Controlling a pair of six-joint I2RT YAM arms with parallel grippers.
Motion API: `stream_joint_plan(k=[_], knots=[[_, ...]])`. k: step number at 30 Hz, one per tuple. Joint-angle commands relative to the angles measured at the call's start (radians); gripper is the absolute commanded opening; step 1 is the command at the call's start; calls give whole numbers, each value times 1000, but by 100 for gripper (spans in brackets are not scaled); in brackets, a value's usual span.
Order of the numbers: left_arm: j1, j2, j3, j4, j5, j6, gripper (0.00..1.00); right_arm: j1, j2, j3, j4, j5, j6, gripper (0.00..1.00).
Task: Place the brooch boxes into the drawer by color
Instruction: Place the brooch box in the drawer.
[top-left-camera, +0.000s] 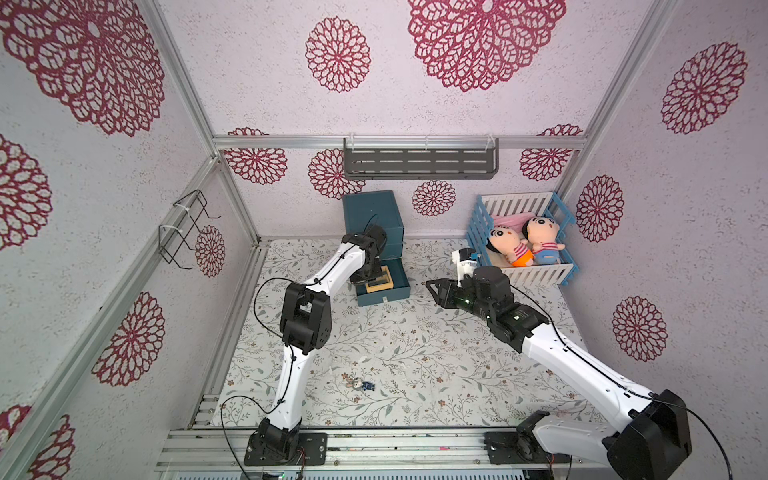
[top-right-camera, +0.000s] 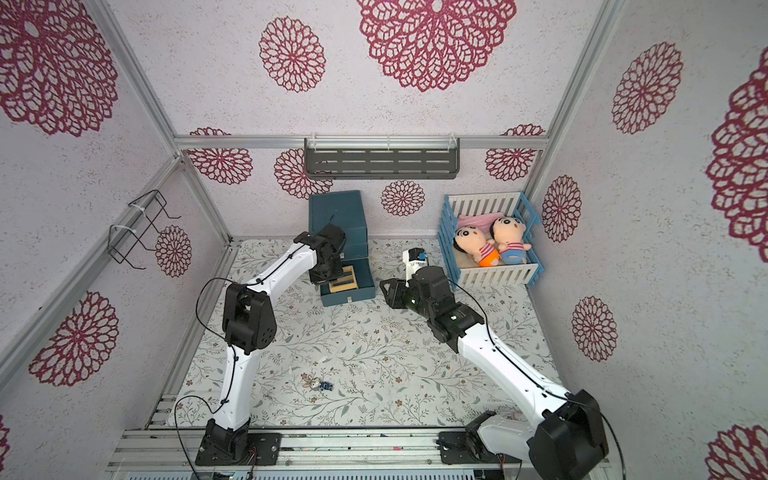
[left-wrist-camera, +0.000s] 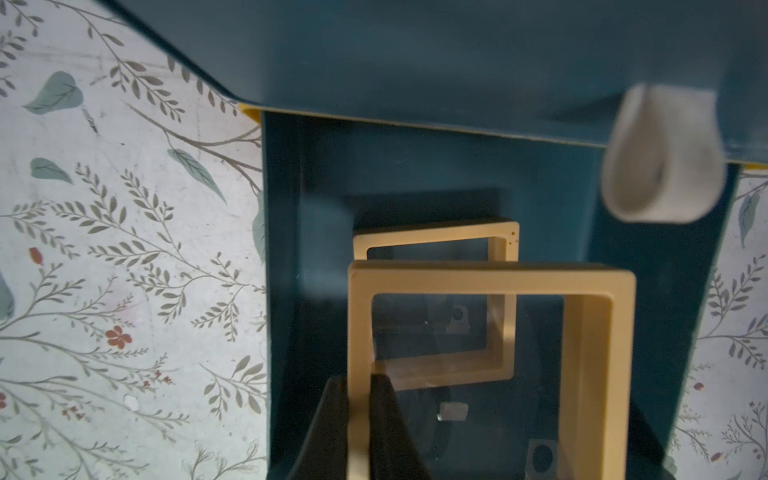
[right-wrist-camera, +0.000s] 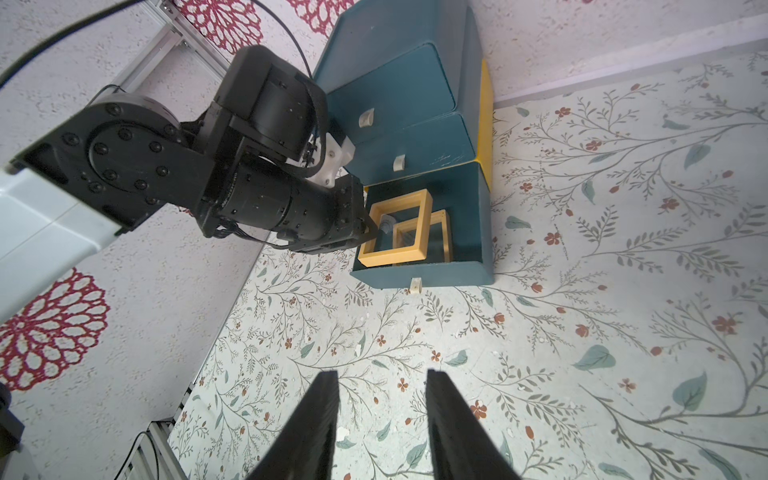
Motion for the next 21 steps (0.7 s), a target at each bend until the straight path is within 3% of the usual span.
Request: stream_joint_plan(k=[1, 21], knots=[[12, 29, 25, 7, -22, -30, 0, -6, 2, 30, 47, -19, -21, 41], [-17, 52, 30, 4, -159, -146, 0, -9, -1, 14, 43, -34, -13, 41]])
